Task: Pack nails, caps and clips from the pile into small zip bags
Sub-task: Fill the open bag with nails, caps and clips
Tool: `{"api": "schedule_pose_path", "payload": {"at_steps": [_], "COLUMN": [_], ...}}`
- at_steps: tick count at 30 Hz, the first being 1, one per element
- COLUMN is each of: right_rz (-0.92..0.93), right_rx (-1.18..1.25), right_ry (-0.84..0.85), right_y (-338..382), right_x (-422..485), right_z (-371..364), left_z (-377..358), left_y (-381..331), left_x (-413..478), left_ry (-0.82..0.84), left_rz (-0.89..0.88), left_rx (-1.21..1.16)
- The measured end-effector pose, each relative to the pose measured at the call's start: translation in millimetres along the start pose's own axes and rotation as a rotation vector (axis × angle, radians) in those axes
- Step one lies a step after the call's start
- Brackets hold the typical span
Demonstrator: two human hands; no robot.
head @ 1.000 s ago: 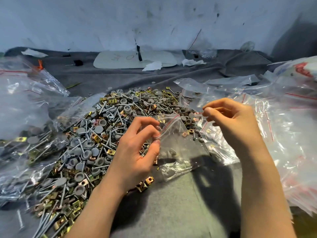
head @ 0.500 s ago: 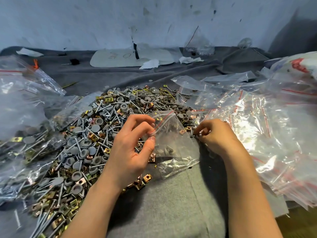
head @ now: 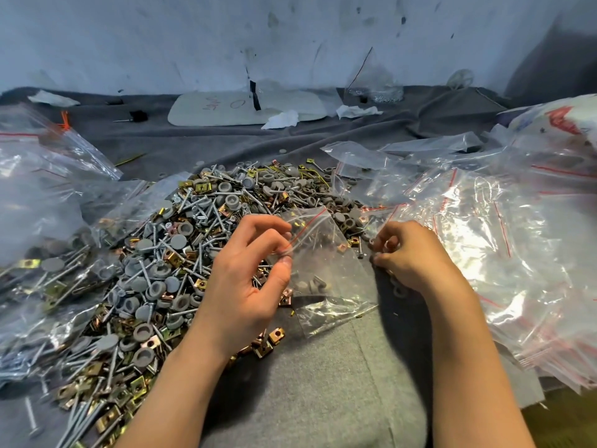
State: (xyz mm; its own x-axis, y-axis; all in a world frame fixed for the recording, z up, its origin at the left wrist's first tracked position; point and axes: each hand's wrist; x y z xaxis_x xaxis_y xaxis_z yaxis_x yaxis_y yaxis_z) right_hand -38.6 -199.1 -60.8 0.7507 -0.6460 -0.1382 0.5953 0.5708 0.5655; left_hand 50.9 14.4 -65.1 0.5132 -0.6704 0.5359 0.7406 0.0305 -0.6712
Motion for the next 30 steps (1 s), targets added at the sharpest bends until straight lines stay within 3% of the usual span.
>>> {"api": "schedule_pose_path", "payload": {"at_steps": [2, 6, 10, 12, 15, 17, 19, 21, 23, 26, 30], "right_rz": [0.064, 0.225, 0.528, 0.689, 0.8, 0.78, 0.737, 0.625, 0.458, 0.228, 0.148], "right_rx": [0.056, 0.433, 0.753, 0.726, 0.493, 0.392, 0.511, 0.671, 0.609, 0.324, 0.113], "right_ry": [-0.039, -0.199, -0.315, -0.304, -0.26, -0.257, -0.308, -0.427, -0.489, -0.285, -0.173], "right_y": [1, 12, 41, 56, 67, 67, 66, 60, 49, 32, 26], "right_x": [0, -9, -28, -40, -47, -45, -39, -29, -14, 6, 14], "right_z": [0, 7, 17, 17, 10, 5, 3, 2, -4, -21, -31], "left_z": [0, -1, -3, -3, -3, -3, -2, -2, -3, -3, -3], "left_y": [-1, -1, 0, 1, 1, 1, 2, 1, 0, -1, -1], "left_x": [0, 0, -1, -1, -1, -1, -1, -1, -1, -1, -1], "left_ry": [0.002, 0.012, 0.052, 0.067, 0.075, 0.068, 0.059, 0.05, 0.045, 0.038, 0.034], "left_rz": [0.001, -0.003, -0.02, -0.034, -0.052, -0.061, -0.056, -0.041, -0.027, -0.021, -0.019], "left_rx": [0.001, 0.017, 0.021, 0.032, 0.048, 0.054, 0.043, 0.019, 0.006, 0.001, -0.005]}}
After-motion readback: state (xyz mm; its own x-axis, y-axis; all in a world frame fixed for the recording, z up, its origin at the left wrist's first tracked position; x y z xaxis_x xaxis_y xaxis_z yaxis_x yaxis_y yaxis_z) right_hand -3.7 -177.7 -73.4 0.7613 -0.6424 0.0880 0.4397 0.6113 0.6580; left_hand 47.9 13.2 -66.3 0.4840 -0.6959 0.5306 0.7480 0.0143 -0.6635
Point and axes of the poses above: each hand's wrist, its own x-axis towards the middle knuckle, its own z-axis out of the back of the hand, y = z × x, and after that the axes turned 4 degrees about y, right-handed
